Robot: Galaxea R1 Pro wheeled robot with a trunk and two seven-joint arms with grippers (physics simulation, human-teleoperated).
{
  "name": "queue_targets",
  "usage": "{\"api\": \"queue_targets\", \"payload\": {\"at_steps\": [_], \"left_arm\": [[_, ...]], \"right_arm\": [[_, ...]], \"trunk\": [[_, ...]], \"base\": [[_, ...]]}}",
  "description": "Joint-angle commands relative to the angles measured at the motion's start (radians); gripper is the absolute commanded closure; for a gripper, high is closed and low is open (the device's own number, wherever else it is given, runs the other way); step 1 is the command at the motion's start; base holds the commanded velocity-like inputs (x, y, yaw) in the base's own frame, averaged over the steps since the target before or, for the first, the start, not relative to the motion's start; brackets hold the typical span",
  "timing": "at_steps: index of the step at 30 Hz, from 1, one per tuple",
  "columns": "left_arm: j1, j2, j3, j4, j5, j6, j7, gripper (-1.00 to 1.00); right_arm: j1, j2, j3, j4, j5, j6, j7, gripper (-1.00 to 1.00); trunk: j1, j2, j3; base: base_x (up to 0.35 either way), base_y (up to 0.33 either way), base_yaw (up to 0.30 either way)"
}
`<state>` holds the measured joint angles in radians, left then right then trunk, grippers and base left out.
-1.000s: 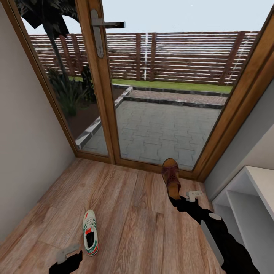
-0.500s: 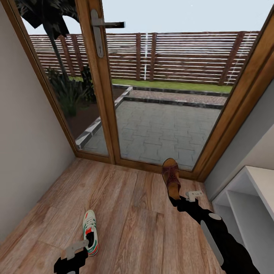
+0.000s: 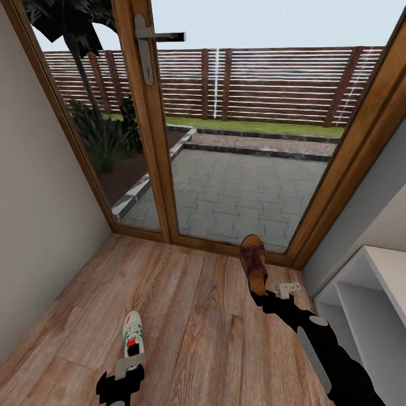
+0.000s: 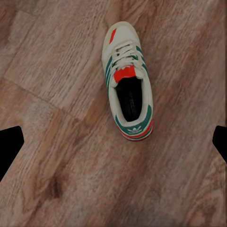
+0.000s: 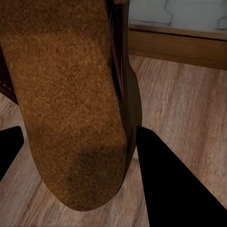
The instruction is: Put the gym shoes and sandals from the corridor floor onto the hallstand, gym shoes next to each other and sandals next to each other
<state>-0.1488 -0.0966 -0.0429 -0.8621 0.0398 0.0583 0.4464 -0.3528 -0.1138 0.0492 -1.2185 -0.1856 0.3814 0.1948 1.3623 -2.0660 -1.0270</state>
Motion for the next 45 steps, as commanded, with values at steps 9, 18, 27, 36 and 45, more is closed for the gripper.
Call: {"api": "queue_targets", "payload": {"at_steps": [9,18,27,36,45], "left_arm": [[0.0,0.0,-0.005,0.0,0.0,0.0,0.0,-1.0],[-0.001,0.0,-0.005,0.0,-0.001,-0.001,-0.001,-1.0],[-0.013,0.0,-0.006,0.007,-0.002,-0.12,-0.002,-1.0],[-0.02,0.0,-0.006,0.008,-0.002,-0.144,-0.002,-1.0],[-0.04,0.0,-0.006,0.008,-0.001,-0.185,-0.002,-1.0]], "right_arm": [[0.0,-0.001,-0.001,-0.002,-0.005,0.001,0.0,1.0],[0.0,-0.002,-0.002,-0.002,-0.004,0.001,0.0,1.0],[0.0,-0.001,-0.002,-0.003,-0.004,0.001,0.0,1.0],[0.0,-0.001,-0.002,-0.003,-0.004,0.001,0.0,1.0],[0.0,-0.001,-0.002,-0.003,-0.005,0.001,0.0,1.0]], "trunk": [[0.0,0.0,0.0],[0.019,-0.035,-0.023],[0.054,-0.098,-0.065],[0.088,-0.161,-0.107],[0.123,-0.224,-0.15]], "base": [[0.0,0.0,0.0],[0.0,0.0,0.0],[0.0,0.0,0.0],[0.0,0.0,0.0],[0.0,0.0,0.0]]}}
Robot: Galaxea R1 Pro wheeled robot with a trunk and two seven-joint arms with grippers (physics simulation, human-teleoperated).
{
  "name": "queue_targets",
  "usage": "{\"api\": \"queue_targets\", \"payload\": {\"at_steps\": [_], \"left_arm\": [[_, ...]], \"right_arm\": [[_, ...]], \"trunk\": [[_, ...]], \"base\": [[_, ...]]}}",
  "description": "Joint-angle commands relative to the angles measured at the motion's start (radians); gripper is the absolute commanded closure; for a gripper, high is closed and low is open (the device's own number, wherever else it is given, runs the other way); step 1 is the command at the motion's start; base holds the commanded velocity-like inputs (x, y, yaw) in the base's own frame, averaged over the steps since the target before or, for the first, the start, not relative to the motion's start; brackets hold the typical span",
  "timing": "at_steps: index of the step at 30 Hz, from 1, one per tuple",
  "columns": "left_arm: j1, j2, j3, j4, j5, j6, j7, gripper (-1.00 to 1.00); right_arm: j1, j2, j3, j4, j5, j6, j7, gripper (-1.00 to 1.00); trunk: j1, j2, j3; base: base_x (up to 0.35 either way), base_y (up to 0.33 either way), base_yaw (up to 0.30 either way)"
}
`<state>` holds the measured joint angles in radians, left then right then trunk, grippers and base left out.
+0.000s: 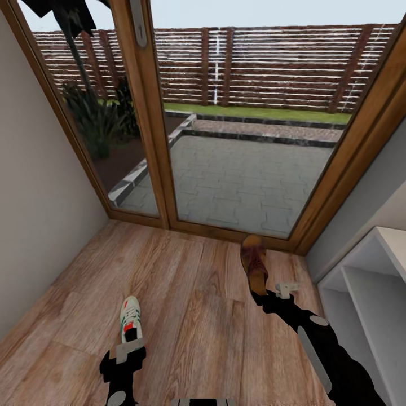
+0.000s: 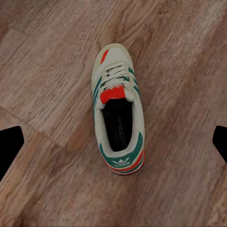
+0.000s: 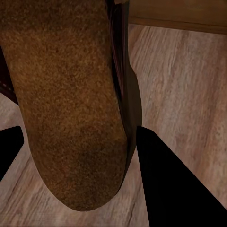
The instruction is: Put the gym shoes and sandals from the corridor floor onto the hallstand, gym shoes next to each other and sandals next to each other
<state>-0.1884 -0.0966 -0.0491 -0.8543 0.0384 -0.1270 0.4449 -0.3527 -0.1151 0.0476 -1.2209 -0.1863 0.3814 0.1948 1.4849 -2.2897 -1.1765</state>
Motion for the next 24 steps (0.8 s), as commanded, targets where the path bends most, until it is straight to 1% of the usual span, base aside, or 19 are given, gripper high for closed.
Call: {"api": "queue_targets", "payload": {"at_steps": [1,2,5,10,11,15,21,24], "left_arm": [[-0.007,0.0,0.0,0.0,0.0,-0.001,0.0,-1.0],[-0.022,0.0,0.0,0.001,0.0,-0.003,0.0,-1.0],[-0.045,0.0,0.0,0.0,0.0,-0.003,0.0,-1.0],[-0.066,0.0,0.0,0.001,0.0,-0.005,0.0,-1.0],[-0.074,0.0,0.0,0.001,0.001,-0.018,0.0,-1.0],[-0.082,0.0,0.0,0.001,0.001,-0.034,0.0,-1.0],[-0.101,0.0,0.0,0.003,0.001,-0.038,-0.001,-1.0],[-0.116,0.0,0.0,0.022,0.0,-0.039,-0.001,-1.0]], "right_arm": [[0.0,0.0,0.0,0.0,-0.005,0.001,0.0,1.0],[0.0,0.0,0.0,0.0,-0.005,0.001,0.0,1.0],[0.0,0.0,0.0,-0.001,-0.005,0.001,0.0,1.0],[0.0,0.0,0.0,-0.009,-0.005,0.001,0.0,1.0],[0.0,0.0,0.0,-0.011,-0.005,0.002,0.0,1.0],[0.0,0.0,0.0,-0.012,-0.005,0.001,0.0,1.0],[0.0,0.0,0.0,-0.013,-0.005,0.002,0.0,1.0],[0.0,0.0,0.0,-0.014,-0.005,0.002,0.0,1.0]], "trunk": [[0.004,-0.007,-0.005],[0.008,-0.014,-0.01],[0.019,-0.035,-0.024],[0.038,-0.07,-0.047],[0.042,-0.077,-0.052],[0.058,-0.105,-0.07],[0.081,-0.147,-0.098],[0.092,-0.168,-0.112]], "base": [[0.0,0.0,0.0],[0.0,0.0,0.0],[0.0,0.0,0.0],[0.0,0.0,0.0],[0.0,0.0,0.0],[0.0,0.0,0.0],[0.0,0.0,0.0],[0.0,0.0,0.0]]}}
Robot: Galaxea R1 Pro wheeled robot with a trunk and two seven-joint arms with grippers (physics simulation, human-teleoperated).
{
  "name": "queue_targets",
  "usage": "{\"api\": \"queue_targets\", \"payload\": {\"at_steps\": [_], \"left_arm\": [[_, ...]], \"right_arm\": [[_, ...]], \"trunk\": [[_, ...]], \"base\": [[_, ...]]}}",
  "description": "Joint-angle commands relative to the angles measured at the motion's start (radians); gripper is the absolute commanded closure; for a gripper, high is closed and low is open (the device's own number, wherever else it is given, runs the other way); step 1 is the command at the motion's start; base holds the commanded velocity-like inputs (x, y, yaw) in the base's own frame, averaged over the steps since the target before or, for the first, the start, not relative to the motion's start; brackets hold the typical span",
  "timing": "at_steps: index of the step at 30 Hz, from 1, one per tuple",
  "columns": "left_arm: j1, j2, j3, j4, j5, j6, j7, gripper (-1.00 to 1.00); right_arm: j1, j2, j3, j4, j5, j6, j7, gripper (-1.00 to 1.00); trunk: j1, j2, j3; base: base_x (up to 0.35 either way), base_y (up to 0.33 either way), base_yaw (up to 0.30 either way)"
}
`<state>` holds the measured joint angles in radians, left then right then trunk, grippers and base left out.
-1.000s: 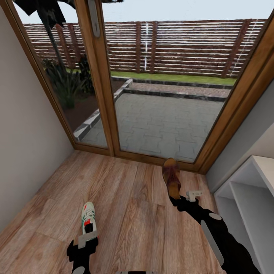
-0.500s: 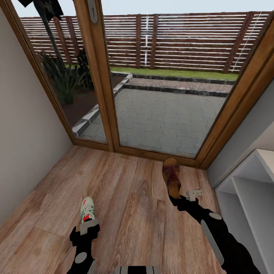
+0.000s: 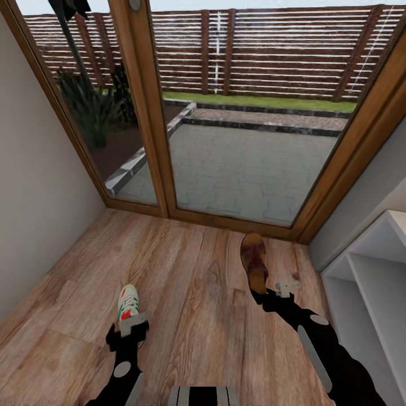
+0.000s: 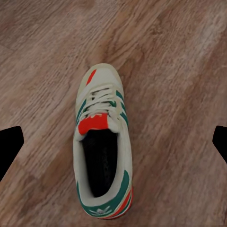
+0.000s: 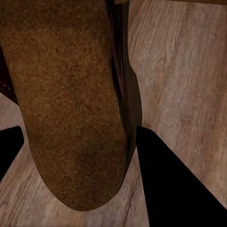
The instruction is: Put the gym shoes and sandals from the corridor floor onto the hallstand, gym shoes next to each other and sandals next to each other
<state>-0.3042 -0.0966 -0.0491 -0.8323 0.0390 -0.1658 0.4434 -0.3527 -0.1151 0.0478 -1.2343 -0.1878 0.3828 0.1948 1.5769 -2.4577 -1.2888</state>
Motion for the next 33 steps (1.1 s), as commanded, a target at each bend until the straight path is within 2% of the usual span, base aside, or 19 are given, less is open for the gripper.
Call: {"api": "queue_targets", "payload": {"at_steps": [1,6,11,33], "left_arm": [[-0.006,0.0,0.0,0.016,0.0,-0.002,0.0,-1.0],[-0.042,0.001,0.001,0.095,0.0,-0.037,0.0,-1.0],[-0.056,0.001,0.001,0.137,0.001,-0.052,0.0,-1.0],[-0.06,0.005,0.002,0.144,-0.001,-0.057,0.0,-1.0]], "right_arm": [[0.0,0.0,0.0,0.0,-0.004,0.001,0.0,1.0],[0.0,0.0,0.0,0.0,-0.004,0.001,0.0,1.0],[0.0,0.0,0.0,-0.001,-0.004,0.001,0.0,1.0],[0.0,0.0,0.0,-0.001,-0.004,0.001,0.001,1.0]], "trunk": [[0.004,-0.007,-0.005],[0.023,-0.042,-0.028],[0.025,-0.044,-0.055],[0.035,-0.049,-0.149]], "base": [[0.0,0.0,0.0],[0.0,0.0,0.0],[0.0,0.0,0.0],[0.0,0.0,0.0]]}}
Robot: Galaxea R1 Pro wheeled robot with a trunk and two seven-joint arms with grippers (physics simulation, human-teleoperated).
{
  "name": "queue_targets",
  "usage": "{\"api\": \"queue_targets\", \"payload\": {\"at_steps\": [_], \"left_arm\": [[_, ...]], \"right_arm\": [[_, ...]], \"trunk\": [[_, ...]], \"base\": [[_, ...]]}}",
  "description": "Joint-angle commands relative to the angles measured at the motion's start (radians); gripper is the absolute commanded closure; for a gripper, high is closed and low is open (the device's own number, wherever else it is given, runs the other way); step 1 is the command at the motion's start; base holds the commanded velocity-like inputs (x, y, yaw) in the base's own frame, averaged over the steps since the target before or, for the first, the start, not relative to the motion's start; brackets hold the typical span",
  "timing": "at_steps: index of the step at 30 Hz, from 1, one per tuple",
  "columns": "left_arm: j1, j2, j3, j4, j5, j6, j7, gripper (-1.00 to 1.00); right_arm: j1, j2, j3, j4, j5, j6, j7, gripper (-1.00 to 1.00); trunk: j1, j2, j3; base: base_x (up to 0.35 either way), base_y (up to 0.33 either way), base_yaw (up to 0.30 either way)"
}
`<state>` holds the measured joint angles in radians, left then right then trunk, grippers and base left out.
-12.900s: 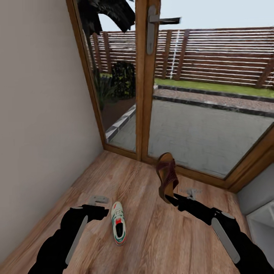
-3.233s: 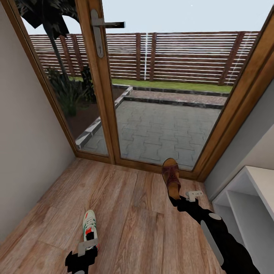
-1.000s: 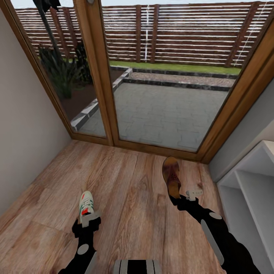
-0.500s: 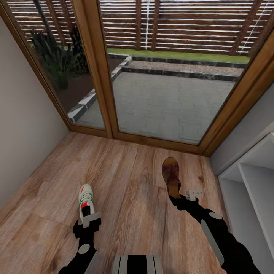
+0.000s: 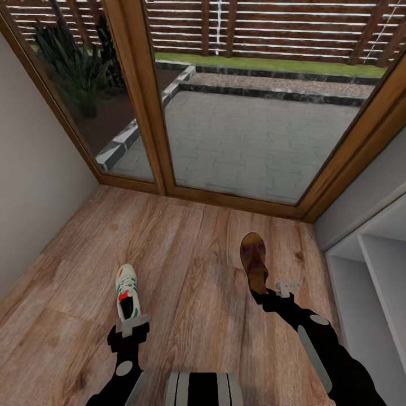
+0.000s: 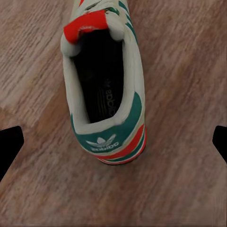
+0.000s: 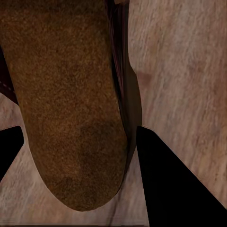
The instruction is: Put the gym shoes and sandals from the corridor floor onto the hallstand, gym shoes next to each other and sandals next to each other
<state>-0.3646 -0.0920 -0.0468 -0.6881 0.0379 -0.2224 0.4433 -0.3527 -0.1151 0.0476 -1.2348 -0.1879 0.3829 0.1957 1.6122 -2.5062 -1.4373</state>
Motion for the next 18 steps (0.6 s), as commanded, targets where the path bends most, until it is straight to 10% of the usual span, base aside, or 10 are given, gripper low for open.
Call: {"api": "queue_targets", "payload": {"at_steps": [1,18], "left_arm": [[0.0,0.0,0.001,0.0,0.0,0.0,0.0,-1.0],[-0.034,0.0,0.014,0.001,0.006,-0.01,0.0,-1.0]], "right_arm": [[0.0,0.0,0.0,0.0,-0.004,0.001,0.0,1.0],[0.0,0.0,0.0,-0.001,-0.004,0.001,0.0,1.0]], "trunk": [[0.0,0.0,-0.004],[0.008,-0.004,-0.07]], "base": [[0.0,0.0,0.0],[0.0,0.0,0.0]]}}
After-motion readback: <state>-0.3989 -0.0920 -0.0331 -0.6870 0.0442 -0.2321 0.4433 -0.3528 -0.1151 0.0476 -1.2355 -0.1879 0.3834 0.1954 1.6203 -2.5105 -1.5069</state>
